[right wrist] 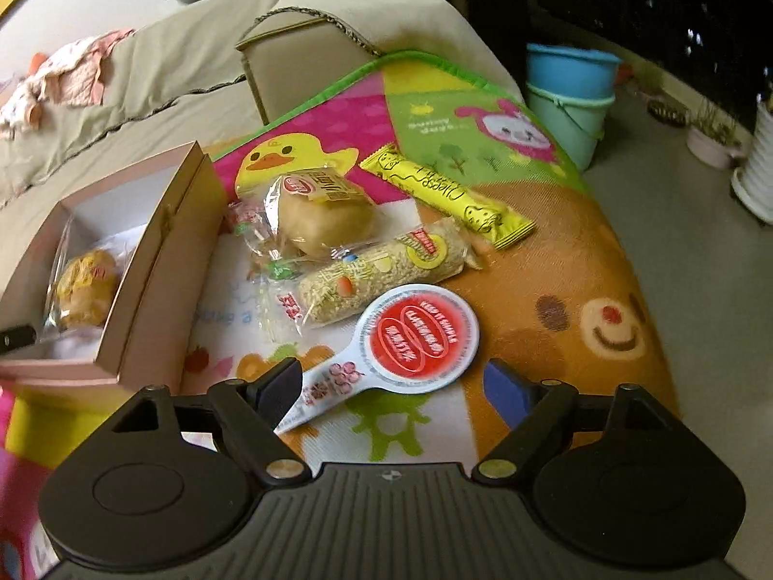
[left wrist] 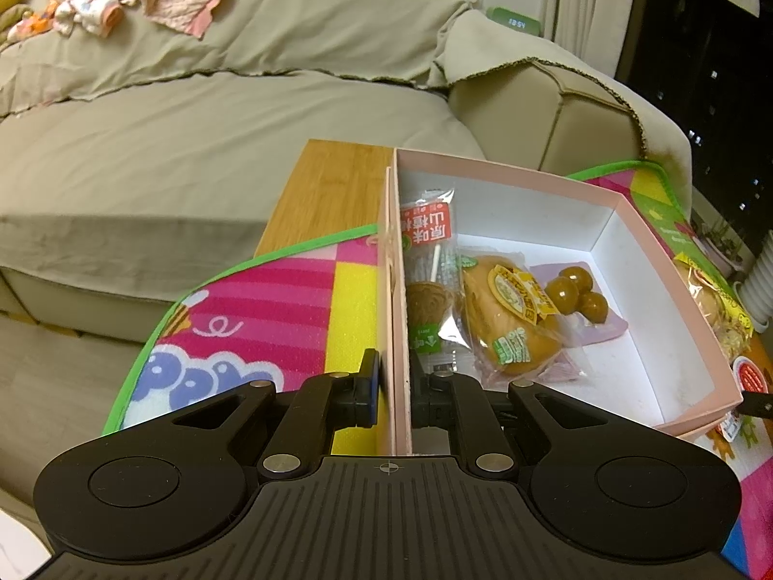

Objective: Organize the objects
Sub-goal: 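Move the right tool back over the remaining snacks, then grasp the red-lidded dip snack with the right tool and drop it in the box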

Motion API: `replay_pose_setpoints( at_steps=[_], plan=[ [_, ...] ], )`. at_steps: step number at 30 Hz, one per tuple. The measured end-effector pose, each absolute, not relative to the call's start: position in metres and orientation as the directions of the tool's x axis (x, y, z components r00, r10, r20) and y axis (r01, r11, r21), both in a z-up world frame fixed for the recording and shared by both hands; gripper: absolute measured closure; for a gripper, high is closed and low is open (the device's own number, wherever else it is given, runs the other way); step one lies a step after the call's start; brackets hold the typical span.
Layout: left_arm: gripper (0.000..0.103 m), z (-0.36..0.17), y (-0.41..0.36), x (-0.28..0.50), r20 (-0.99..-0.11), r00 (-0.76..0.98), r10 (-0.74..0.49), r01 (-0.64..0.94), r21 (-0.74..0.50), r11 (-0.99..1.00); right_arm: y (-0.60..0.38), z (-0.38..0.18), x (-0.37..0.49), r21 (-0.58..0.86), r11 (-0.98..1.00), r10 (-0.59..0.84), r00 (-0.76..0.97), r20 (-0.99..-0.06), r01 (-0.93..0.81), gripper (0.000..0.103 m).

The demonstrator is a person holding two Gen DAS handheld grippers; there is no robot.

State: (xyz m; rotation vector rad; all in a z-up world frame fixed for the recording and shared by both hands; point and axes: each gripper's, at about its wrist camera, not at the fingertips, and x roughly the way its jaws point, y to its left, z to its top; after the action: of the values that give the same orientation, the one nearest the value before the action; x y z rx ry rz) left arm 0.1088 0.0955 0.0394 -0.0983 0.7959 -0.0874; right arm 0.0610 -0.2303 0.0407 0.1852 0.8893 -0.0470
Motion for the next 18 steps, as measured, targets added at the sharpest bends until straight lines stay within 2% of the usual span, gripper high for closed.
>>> replay_pose_setpoints(
  at_steps=[6, 10, 11, 18],
  plan=[
    [0.091, 0.039, 0.096, 0.109, -0.708, 0.696, -0.116, 0.042, -0.121, 0.992, -0.222, 0.031, 0.072, 0.086, 0.989, -0.014, 0.649, -0.761, 0.122, 0.021],
    [0.091, 0.041, 0.095, 0.107, -0.708, 0.696, -0.119, 0.044, -0.123, 0.991, -0.214, 0.031, 0.069, 0.014, 0.998, -0.03, 0.654, -0.756, 0.062, 0.039],
    [0.09, 0.041, 0.096, 0.107, -0.708, 0.696, -0.119, 0.043, -0.124, 0.991, -0.212, 0.032, 0.066, 0.004, 0.999, -0.019, 0.653, -0.758, 0.033, 0.04],
    [0.09, 0.041, 0.096, 0.107, -0.708, 0.696, -0.118, 0.043, -0.123, 0.991, -0.207, 0.037, 0.038, -0.022, 0.993, 0.059, 0.626, -0.778, -0.12, 0.041]
  ],
)
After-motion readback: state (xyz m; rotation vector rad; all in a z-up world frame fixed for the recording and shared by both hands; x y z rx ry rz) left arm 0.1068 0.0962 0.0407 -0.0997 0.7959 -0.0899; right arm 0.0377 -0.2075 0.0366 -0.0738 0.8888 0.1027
